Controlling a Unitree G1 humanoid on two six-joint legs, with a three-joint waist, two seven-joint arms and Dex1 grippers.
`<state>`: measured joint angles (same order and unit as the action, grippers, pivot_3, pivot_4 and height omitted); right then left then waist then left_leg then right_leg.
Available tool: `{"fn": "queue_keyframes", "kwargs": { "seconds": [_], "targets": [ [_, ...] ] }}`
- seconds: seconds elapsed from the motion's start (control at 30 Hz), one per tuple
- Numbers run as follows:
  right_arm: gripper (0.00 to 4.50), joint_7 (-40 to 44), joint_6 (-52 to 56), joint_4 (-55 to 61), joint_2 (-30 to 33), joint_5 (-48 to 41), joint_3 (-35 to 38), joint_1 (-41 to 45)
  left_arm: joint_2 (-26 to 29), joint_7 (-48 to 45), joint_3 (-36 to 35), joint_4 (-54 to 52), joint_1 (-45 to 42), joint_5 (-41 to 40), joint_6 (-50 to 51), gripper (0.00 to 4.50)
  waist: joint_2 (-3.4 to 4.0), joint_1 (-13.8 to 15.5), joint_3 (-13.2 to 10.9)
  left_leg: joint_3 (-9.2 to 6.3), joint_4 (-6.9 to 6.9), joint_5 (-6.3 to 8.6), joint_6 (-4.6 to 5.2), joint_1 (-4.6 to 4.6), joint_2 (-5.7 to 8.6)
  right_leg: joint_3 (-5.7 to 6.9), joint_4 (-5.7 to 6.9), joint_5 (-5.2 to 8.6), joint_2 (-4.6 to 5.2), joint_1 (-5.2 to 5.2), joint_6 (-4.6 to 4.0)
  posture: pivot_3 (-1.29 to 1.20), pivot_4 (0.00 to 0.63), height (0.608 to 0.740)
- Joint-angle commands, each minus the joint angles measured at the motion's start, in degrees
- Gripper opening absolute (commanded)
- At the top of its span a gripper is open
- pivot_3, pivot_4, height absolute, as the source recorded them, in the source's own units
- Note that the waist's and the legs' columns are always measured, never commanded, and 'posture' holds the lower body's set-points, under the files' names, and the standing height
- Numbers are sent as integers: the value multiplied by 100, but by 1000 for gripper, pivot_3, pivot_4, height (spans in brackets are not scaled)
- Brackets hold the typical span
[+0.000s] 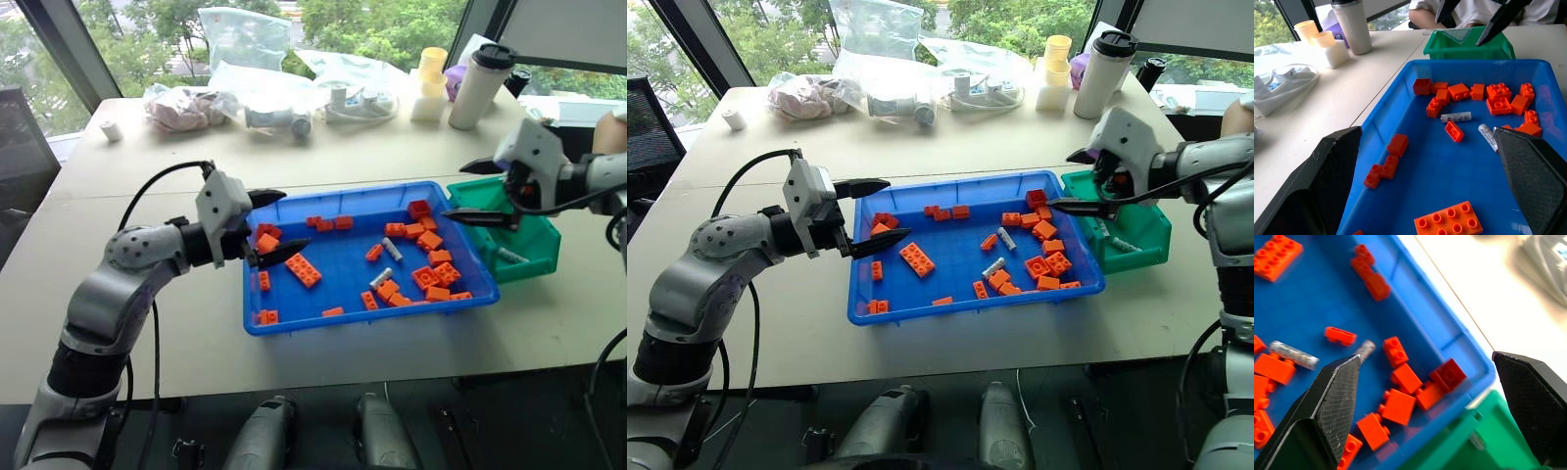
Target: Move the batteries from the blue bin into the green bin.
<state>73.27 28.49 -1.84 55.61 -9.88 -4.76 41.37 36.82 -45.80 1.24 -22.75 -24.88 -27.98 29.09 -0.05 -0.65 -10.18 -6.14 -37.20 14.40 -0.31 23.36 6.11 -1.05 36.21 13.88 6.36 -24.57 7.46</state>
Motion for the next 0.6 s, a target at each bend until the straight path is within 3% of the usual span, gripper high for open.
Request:
{"fn": "queue_keyframes", "kwargs": {
  "seconds": [0.03, 0.17, 0.3, 0.6],
  "targets": [
    [4425, 110, -722, -207, -160, 400, -507, 107, 14, 24, -116, -180, -51, -2, -57, 4500, 0, 16, 0, -1, 0, 0, 0, 1, 2, 1, 0, 0, 2, 0, 0, 0, 150, 740],
    [4425, -57, -2135, -1008, -408, 1277, -1219, 348, 40, 64, -145, -253, 15, 10, -33, 4500, -1, 9, -1, -1, -3, 0, 0, 2, 7, 2, 0, 0, 5, 0, 0, 0, 150, 740],
    [4425, 391, -2827, -1469, -605, 1428, -1550, 519, 74, 171, -249, -381, 125, -14, 44, 4500, -1, -11, -1, -1, 0, -1, -2, 1, 2, 2, 1, 0, 0, -4, 0, 0, 150, 740],
    [4425, 919, -3371, -2082, -1013, 1451, -1671, 769, 132, 381, -413, -651, 353, -49, 167, 4500, -1, -3, -1, -3, -2, -2, -3, 1, 2, 0, 1, 0, -3, -2, 0, 0, 150, 740]
  ]
}}
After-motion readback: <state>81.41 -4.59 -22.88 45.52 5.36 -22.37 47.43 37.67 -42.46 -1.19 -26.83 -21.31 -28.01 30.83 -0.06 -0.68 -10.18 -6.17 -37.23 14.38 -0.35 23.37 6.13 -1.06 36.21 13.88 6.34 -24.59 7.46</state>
